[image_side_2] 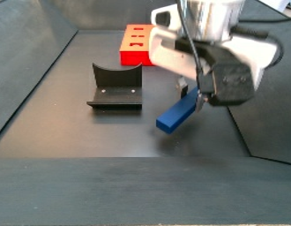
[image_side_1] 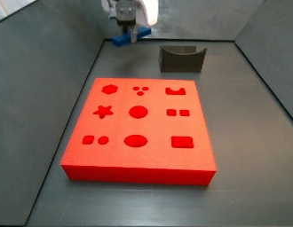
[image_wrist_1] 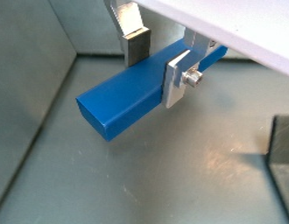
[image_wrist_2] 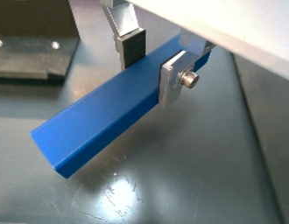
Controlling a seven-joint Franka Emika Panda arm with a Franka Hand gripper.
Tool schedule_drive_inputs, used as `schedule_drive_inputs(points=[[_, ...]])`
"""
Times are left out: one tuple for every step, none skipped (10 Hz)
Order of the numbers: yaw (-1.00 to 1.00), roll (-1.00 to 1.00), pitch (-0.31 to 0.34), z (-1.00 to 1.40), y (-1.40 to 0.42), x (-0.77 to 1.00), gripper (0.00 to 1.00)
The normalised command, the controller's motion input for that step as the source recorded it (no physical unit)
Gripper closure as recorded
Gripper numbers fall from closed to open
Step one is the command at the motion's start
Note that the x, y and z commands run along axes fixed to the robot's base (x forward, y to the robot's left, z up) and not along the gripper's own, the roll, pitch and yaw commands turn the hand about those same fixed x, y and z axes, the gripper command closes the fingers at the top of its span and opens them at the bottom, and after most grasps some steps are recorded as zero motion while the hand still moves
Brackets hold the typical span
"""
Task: Pick up the rectangle object. Move up. Place the rectangle object on the fixture. Regrasp the rectangle object. Move to above the board. Insert the rectangle object.
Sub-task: Place the rectangle object on the fixture.
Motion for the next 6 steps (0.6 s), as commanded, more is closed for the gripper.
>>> schedule_drive_inputs(points=[[0.00, 0.00, 0.000, 1.00, 0.00, 0.00, 1.00], [0.01, 0.01, -0.012, 1.00, 0.00, 0.01, 1.00], [0.00, 0.02, 0.015, 1.00, 0.00, -0.01, 1.00], [-0.01, 0.02, 0.022, 1.00, 0.00, -0.01, 1.00], [-0.02, 0.04, 0.032, 1.00, 0.00, -0.02, 1.00], [-0.02, 0.06, 0.037, 1.00, 0.00, -0.02, 1.00]])
